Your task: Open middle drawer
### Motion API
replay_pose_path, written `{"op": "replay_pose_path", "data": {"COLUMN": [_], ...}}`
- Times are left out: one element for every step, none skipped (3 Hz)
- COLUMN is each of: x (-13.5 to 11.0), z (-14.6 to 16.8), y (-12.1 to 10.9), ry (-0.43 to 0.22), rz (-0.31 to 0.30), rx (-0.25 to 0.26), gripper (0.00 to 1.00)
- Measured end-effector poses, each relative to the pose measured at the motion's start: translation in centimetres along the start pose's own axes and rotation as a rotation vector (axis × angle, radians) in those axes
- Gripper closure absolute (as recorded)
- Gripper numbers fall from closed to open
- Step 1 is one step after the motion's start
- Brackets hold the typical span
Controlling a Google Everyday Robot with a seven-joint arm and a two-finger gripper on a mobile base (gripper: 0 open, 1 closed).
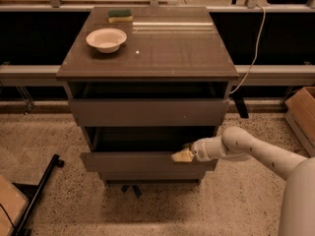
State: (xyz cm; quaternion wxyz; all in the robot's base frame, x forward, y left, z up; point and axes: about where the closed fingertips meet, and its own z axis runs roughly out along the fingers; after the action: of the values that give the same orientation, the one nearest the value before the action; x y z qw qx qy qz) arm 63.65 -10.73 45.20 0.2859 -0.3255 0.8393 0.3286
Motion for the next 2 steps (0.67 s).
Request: {"op": "replay_pose_path", "data": {"x": [-0.01, 0.00], "z": [-0.01, -0.01], "y": [0.01, 0.01], "ry": [0.000, 0.001], "rz": [0.000, 0.000], "rx": [0.000, 0.000], "gripper": [0.38, 0.14]}}
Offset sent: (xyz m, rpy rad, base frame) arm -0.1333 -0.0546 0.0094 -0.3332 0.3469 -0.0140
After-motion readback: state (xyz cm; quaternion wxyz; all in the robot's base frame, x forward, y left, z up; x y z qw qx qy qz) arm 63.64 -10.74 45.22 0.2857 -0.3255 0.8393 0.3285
